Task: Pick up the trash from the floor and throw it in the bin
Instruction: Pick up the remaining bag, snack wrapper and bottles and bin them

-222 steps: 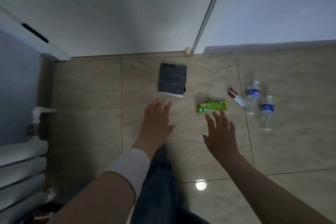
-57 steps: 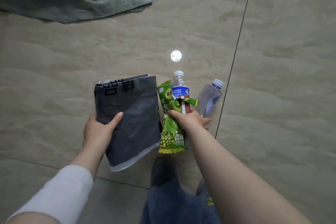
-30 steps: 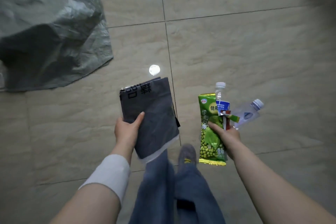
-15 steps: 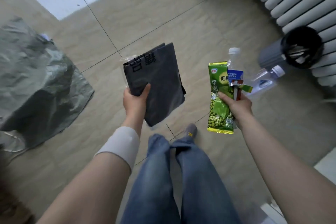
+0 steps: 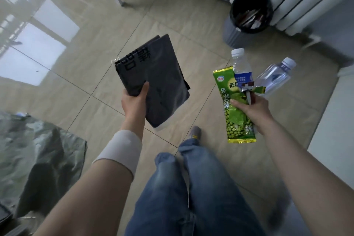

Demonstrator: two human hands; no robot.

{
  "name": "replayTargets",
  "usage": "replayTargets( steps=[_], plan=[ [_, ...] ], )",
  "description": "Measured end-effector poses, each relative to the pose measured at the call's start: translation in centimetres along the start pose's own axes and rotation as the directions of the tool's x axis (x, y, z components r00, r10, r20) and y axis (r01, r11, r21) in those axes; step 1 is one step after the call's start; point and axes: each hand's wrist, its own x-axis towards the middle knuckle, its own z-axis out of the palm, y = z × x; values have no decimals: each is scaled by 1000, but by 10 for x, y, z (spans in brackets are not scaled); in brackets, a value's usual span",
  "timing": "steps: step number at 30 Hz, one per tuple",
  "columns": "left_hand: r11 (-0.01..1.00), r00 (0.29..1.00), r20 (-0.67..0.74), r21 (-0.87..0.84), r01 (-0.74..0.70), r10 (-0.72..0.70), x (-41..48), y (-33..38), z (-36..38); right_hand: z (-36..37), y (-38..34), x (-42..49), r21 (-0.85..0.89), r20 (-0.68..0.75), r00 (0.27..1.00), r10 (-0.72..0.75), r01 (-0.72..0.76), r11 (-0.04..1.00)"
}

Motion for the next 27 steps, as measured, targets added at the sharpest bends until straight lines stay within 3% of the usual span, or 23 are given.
replayTargets(
  steps=[9,20,27],
  plan=[
    [999,996,72,9,-51,51,7,54,100,-73,-29,46,-1,-85,996,5,-5,1000],
    [994,981,178,53,-91,80,92,141,198,-84,-122,128,46,-174,983,61,-54,997],
    [966,955,285,217,-143,77,138,200,270,-100,-180,166,105,-213,970,119,-98,990]
  ],
)
